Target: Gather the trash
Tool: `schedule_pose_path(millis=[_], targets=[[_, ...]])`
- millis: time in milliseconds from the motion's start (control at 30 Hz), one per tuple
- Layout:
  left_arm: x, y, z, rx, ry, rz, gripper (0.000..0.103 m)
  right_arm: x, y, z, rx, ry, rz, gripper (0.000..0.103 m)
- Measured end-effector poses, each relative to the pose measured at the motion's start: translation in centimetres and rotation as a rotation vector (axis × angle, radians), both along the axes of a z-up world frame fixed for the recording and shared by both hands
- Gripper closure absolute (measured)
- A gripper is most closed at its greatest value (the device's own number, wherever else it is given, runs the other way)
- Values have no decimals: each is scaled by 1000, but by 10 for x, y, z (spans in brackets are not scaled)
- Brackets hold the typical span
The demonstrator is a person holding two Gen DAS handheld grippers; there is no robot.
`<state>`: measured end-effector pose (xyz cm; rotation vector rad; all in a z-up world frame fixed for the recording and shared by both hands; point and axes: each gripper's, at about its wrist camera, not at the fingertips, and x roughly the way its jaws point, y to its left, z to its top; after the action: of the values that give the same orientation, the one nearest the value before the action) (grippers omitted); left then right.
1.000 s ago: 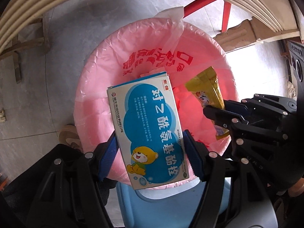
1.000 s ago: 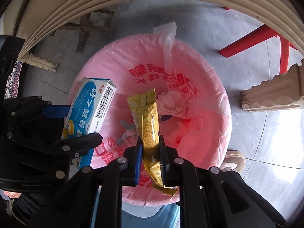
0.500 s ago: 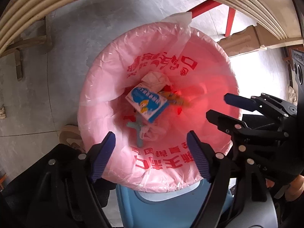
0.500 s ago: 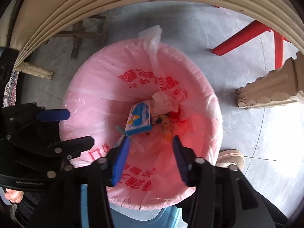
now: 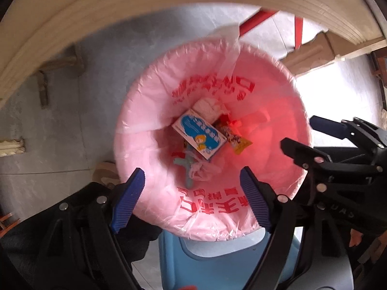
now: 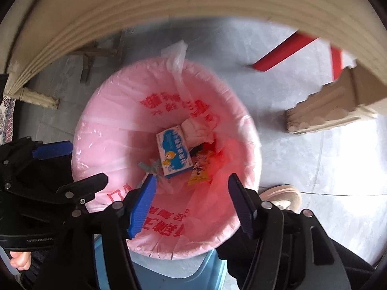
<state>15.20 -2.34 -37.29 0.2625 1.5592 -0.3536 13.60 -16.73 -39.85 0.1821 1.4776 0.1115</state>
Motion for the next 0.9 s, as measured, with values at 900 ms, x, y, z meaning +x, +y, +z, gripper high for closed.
schedule_pose_path(millis=[900], targets=[[-90,0,288,-79,-702,182,15,-123,-20,319,-275,-784,-249,7]])
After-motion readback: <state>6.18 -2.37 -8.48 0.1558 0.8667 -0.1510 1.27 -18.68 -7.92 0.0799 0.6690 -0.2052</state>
